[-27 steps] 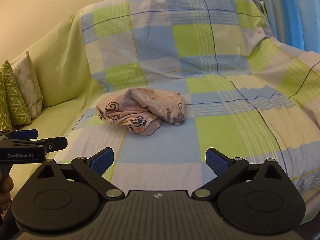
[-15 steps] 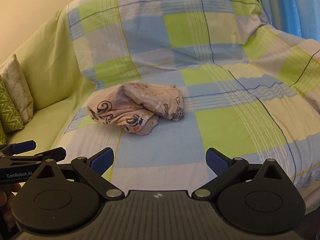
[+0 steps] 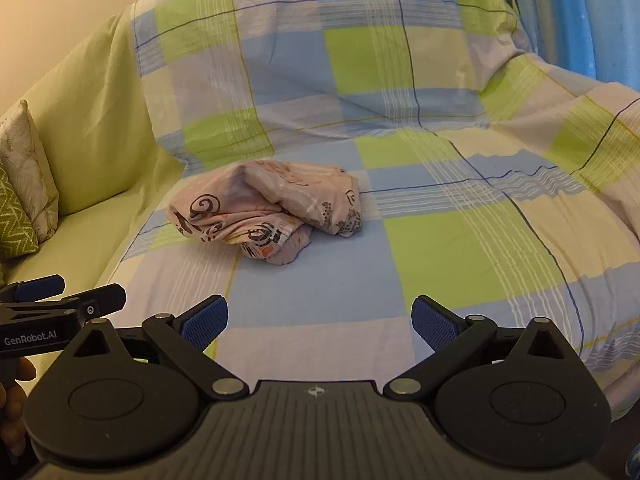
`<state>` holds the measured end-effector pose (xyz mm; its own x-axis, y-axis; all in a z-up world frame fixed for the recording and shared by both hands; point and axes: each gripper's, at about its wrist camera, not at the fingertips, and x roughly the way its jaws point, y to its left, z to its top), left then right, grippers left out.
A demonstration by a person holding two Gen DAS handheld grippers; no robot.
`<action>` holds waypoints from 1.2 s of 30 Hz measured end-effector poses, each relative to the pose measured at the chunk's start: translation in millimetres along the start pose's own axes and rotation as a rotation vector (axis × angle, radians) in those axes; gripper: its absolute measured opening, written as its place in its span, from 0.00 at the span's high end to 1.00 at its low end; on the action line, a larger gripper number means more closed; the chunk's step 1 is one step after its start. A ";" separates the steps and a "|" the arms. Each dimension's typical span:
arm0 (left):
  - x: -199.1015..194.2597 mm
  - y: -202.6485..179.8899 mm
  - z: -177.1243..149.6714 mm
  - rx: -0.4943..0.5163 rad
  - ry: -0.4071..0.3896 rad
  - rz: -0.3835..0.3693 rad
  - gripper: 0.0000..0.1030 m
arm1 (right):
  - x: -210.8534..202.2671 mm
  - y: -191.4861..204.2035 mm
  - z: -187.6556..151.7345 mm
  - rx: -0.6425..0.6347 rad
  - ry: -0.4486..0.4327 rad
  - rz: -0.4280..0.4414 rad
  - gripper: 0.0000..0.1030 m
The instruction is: Fold clothes
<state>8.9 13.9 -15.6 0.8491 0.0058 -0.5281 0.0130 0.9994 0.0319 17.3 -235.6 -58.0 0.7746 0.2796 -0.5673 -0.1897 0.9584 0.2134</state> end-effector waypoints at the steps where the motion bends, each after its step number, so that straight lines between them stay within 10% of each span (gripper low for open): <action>1: -0.2 -1.8 -0.1 0.010 0.000 0.004 0.01 | 0.1 -0.4 -0.1 0.004 0.000 0.001 0.02; 36: 2.8 -9.0 -0.7 0.047 -0.003 0.033 0.01 | 3.6 -8.4 0.7 0.014 0.004 0.014 0.02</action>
<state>10.9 4.9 -18.0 0.8512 0.0385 -0.5235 0.0095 0.9960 0.0888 22.0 -242.7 -61.3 0.7695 0.2936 -0.5672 -0.1922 0.9534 0.2327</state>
